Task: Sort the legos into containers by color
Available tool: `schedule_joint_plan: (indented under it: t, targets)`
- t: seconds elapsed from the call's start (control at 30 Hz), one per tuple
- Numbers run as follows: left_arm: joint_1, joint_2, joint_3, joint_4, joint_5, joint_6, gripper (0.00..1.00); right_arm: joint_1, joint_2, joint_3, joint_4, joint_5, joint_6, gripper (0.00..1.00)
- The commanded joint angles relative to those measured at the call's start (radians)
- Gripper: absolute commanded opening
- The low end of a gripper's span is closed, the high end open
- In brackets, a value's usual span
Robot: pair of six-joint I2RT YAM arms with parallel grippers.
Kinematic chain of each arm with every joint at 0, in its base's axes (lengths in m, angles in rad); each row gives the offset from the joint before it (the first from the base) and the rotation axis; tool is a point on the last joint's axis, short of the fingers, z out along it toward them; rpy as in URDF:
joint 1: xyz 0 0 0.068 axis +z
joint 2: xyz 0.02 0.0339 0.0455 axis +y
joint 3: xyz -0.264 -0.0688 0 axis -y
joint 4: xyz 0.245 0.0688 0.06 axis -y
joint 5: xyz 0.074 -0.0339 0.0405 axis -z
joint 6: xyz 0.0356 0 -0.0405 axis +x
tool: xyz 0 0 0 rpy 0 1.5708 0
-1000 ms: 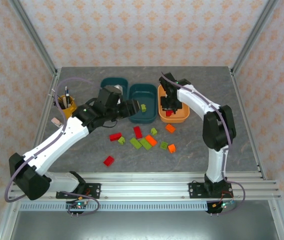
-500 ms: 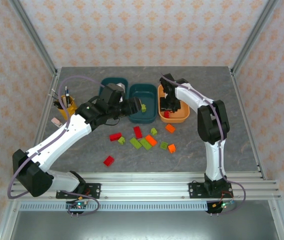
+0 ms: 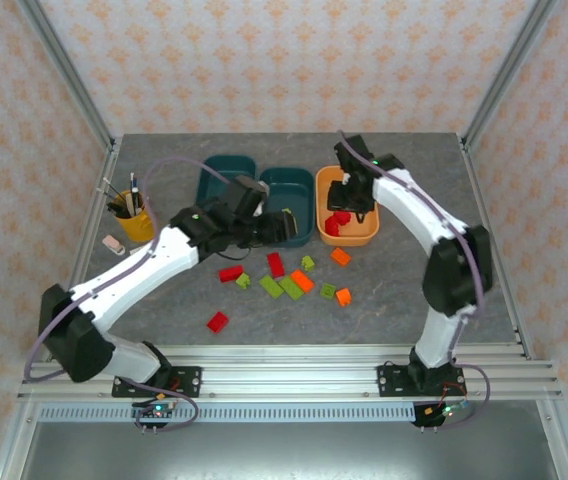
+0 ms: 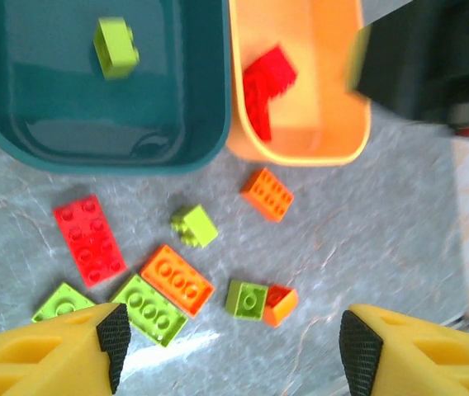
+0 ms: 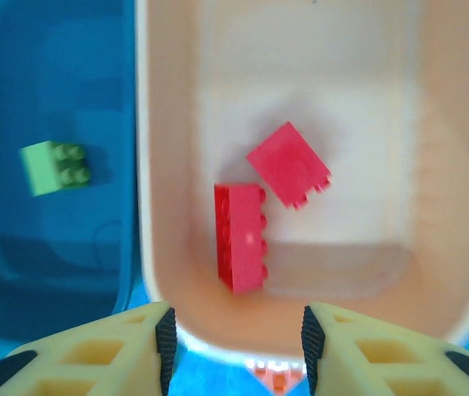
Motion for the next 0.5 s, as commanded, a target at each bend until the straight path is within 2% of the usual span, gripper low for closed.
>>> schedule_joint_plan:
  t: [0.0,0.27,0.37,0.47]
  targets:
    - [-0.049,0.085,0.027,-0.076,0.001,0.025,0.69,0.023,-0.175,-0.153,0.01,0.021,0.101,0.46]
    - [-0.149,0.313,0.098,-0.07,-0.049,0.08,0.65,0.081,-0.509,-0.499,0.056,-0.053,0.265,0.48]
    - [-0.175,0.407,0.183,-0.14,-0.104,0.195,0.68,0.088,-0.565,-0.561,0.057,-0.065,0.293,0.52]
    - [-0.184,0.464,0.244,-0.198,-0.152,0.364,0.71,0.089,-0.639,-0.584,0.039,-0.056,0.31,0.55]
